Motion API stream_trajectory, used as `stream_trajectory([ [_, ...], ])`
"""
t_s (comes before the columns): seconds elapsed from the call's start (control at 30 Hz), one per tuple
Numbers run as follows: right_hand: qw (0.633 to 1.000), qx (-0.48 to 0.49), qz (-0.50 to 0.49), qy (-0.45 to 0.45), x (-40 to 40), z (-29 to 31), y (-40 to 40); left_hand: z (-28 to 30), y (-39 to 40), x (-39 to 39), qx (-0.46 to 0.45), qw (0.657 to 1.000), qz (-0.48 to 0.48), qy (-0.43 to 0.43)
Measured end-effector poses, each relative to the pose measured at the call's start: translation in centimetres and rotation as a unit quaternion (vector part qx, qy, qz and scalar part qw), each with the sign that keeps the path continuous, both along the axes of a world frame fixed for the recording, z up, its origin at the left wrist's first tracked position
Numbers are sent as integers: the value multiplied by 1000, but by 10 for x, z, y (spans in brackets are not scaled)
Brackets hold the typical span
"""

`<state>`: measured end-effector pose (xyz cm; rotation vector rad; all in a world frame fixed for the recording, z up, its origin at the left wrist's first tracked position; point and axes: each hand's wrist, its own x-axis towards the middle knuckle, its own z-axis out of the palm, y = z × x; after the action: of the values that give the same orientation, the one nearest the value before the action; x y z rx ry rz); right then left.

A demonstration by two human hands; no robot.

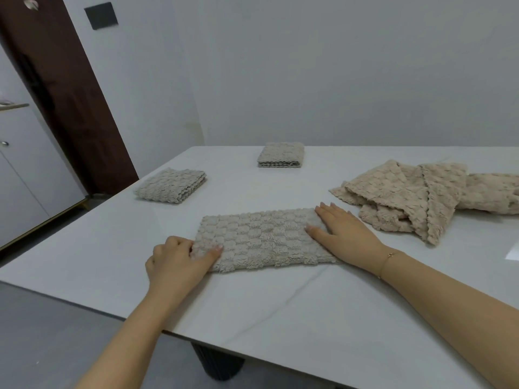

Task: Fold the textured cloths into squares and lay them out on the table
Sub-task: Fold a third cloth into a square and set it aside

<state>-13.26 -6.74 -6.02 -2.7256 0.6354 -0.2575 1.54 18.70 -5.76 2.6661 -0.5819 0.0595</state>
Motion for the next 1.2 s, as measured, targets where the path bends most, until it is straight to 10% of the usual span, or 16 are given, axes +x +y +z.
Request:
stream_trajectory([
  [0.2,1000,-17,-1,-15,-2,4,1,15,-2,-4,-315,929,-45,189],
  [0.4,989,-129,-11,-74,-7,14,15,25,-20,39,-417,887,18,196],
  [0.6,989,67,-6,-133,-9,22,31,24,-53,76,-522,822,39,225],
  [0.73,961,218,-32,-167,-3,21,22,23,-62,88,-507,825,-14,248],
  [1.0,968,240,-36,-57,53,26,-1,6,-25,52,-289,951,-60,97],
  [1.2,975,219,7,41,91,36,17,1,-16,24,-268,954,-83,104],
])
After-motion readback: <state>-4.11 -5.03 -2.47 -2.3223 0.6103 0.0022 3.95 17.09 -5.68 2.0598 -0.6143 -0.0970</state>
